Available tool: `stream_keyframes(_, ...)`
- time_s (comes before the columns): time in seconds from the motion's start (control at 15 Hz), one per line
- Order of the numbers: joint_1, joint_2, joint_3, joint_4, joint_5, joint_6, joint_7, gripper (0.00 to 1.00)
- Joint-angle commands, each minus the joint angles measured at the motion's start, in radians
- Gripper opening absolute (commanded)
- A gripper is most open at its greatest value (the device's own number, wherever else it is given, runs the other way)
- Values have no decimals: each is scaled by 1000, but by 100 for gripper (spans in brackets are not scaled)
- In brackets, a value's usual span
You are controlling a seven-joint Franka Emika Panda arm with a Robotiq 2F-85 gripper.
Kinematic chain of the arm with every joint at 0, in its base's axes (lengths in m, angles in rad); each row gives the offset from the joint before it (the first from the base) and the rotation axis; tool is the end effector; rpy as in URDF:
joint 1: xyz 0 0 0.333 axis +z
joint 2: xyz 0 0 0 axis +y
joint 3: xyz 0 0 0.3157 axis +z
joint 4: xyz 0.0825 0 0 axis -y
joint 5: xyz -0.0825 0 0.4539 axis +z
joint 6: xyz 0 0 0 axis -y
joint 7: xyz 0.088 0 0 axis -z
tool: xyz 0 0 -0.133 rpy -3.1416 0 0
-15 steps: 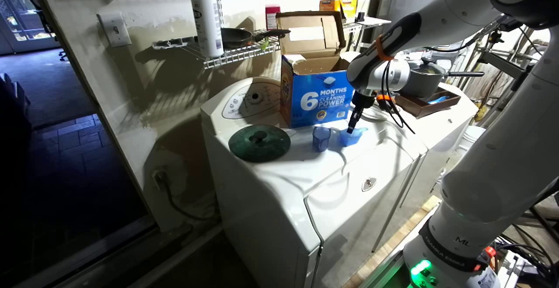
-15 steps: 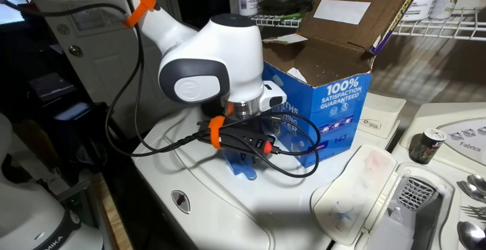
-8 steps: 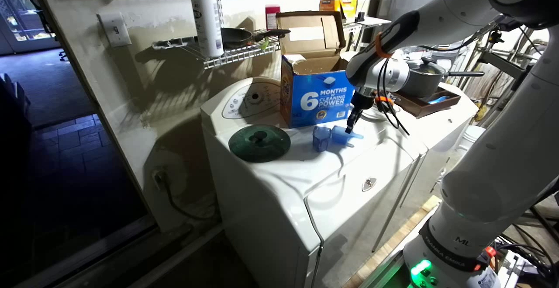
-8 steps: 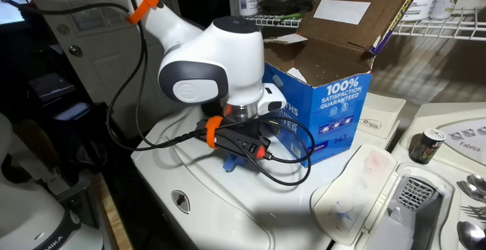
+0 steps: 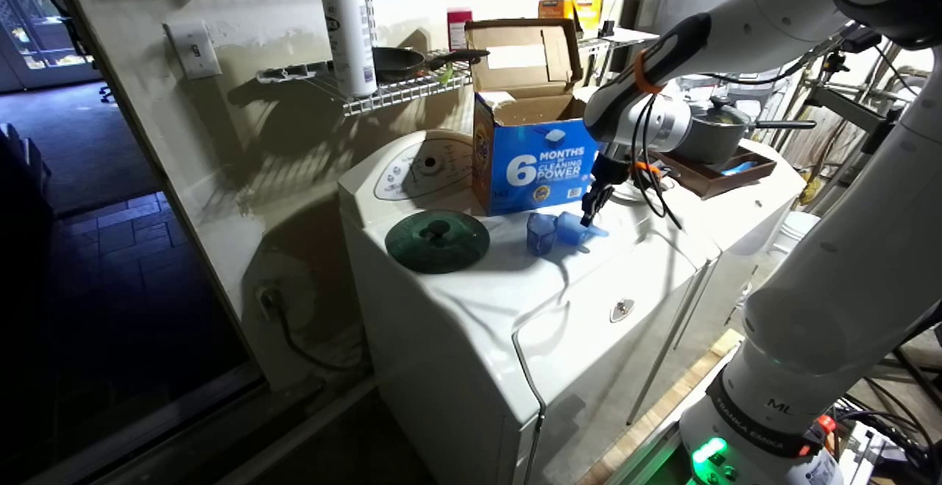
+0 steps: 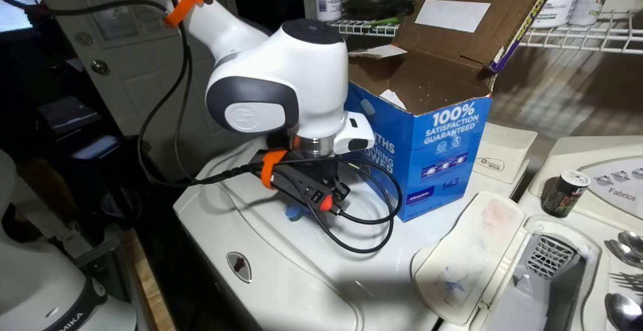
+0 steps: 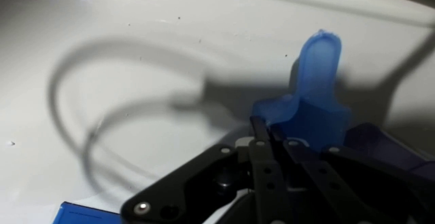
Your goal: Unstack the scoops, then turn the right scoop to the right and stack the scoops together
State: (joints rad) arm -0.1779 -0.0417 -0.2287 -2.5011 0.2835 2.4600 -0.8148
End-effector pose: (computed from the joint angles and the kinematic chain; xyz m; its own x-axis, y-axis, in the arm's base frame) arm 0.4687 -0.1958 0.2185 0.9770 0.1766 0.1196 0.1930 -0.9707 -0.1431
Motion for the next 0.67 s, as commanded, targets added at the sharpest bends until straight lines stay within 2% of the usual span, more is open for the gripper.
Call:
stream_keyframes(0.0, 2, -77, 10, -44, 8, -35, 109, 1)
stream_keyframes(0.6, 11, -237, -15, -111, 24, -24, 346, 1)
